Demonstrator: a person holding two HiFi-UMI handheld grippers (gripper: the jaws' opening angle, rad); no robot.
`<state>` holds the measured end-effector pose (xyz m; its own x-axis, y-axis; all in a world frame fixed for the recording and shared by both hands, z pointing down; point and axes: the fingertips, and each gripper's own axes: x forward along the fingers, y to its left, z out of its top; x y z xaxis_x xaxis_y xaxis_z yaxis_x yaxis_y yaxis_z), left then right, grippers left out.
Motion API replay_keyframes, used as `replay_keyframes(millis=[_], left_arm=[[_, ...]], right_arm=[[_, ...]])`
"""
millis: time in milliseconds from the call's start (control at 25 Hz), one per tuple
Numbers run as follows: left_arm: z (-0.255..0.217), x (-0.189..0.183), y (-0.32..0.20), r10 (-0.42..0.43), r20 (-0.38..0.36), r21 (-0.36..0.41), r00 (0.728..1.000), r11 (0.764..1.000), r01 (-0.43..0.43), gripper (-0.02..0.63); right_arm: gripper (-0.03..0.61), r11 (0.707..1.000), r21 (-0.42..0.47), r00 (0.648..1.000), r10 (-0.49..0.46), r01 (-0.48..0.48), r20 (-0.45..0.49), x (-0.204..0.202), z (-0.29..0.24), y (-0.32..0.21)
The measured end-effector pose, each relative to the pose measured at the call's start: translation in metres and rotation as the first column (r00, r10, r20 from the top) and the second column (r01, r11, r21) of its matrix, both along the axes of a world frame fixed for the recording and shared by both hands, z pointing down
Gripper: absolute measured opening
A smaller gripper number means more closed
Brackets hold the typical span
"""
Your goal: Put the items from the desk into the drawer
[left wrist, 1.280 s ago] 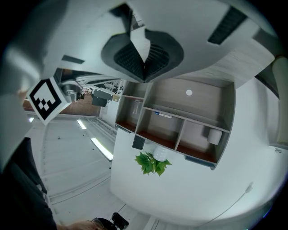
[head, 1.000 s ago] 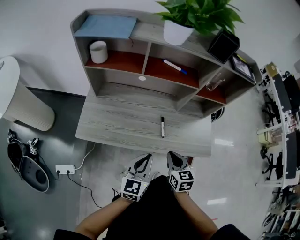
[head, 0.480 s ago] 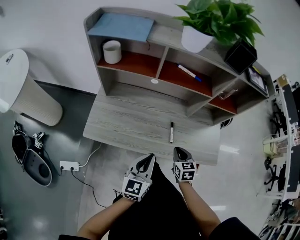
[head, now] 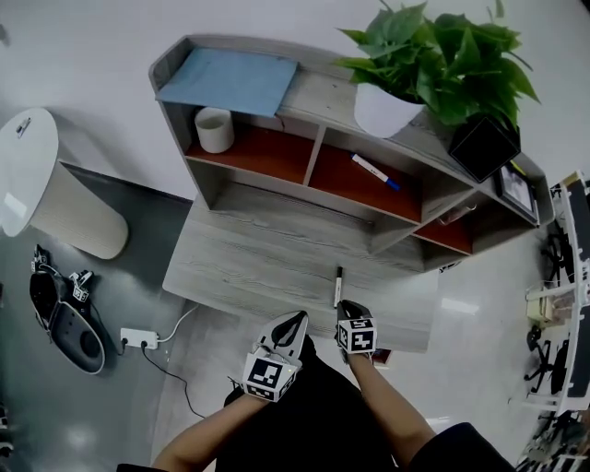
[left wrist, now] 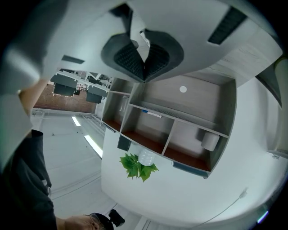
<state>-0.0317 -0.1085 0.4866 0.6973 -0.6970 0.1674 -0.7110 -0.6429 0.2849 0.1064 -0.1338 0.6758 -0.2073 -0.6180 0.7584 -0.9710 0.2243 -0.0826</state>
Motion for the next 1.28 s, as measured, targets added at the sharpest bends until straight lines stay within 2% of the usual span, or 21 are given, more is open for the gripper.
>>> replay_keyframes(millis=[80, 160, 200, 400, 720, 1040, 1280], left_arm=[[0.003, 0.006, -0.005, 0.009, 0.004, -0.009, 1.000, 1.000, -0.009, 0.005], [0.007, 0.011, -0.009, 0.016, 0.008, -0.021, 1.000, 1.000, -0.016, 0.005], [0.008, 0.014, -0.011, 0.019, 0.009, -0.025, 1.000, 1.000, -0.019, 0.005], [0.015, 0.017, -0.021, 0.014, 0.024, -0.040, 1.000, 0.999, -0.013, 0.005], [0.022, 0.011, -0.022, 0.002, 0.038, -0.071, 0.999, 0.997, 0.001, 0.005], [0.024, 0.007, -0.025, -0.006, 0.056, -0.076, 0.998, 0.997, 0.010, 0.005], [0.030, 0.007, -0.024, -0.006, 0.081, -0.093, 0.997, 0.996, 0.014, 0.005]], right_arm=[[0.032, 0.999, -0.037, 1.000, -0.001, 0.001, -0.006, 0.004, 0.015, -0.005], [0.102, 0.997, -0.080, 1.000, -0.012, 0.011, -0.017, 0.006, 0.030, -0.007], [0.114, 0.995, -0.095, 0.999, -0.024, 0.021, -0.026, 0.007, 0.036, -0.010], [0.114, 0.989, -0.138, 0.997, -0.060, 0.052, -0.056, 0.011, 0.058, -0.022], [0.114, 0.981, -0.193, 0.995, -0.047, 0.030, -0.087, 0.020, 0.094, -0.025], [0.111, 0.976, -0.220, 0.999, -0.007, -0.003, -0.043, 0.019, 0.106, -0.029], [0.080, 0.970, -0.241, 1.000, 0.017, -0.019, -0.010, 0.025, 0.102, -0.030]])
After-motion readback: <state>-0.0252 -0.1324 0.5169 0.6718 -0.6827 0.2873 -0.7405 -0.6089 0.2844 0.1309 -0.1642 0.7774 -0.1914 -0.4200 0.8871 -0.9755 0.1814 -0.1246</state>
